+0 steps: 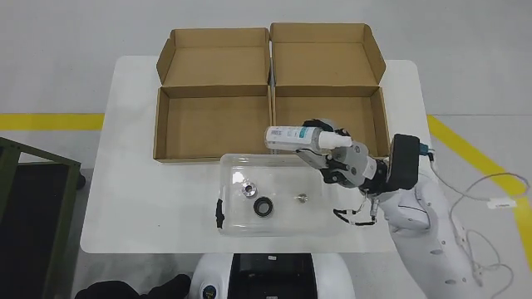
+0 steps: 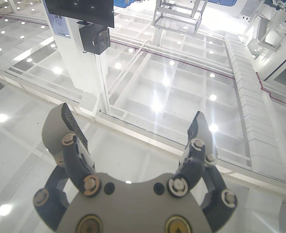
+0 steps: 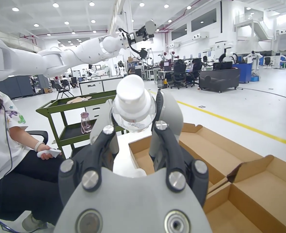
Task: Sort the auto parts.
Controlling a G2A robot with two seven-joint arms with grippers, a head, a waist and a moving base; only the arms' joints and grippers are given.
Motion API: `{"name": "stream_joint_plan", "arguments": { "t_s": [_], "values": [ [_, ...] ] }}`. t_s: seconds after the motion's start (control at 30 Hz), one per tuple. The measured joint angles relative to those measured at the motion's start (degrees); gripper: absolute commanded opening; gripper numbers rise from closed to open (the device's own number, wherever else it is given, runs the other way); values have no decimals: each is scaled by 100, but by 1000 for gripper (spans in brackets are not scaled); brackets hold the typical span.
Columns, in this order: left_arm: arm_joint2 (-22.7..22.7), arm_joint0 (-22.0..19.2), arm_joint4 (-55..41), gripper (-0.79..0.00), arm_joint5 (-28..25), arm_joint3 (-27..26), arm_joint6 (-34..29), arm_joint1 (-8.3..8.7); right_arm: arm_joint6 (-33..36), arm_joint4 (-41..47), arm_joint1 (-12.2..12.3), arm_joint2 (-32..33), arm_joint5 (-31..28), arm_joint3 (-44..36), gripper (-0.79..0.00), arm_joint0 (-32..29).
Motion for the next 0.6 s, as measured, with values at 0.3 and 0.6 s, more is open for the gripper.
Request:
{"name": "stream_joint_plan", "arguments": {
  "t_s": [0.3,0.6],
  "values": [
    [0,0,0,0,0,0,0,0,610,-469,24,66,505,562,-785,158],
    [0,0,0,0,0,0,0,0,1352,-780,99,319,679,1134,-785,383]
  ]
}}
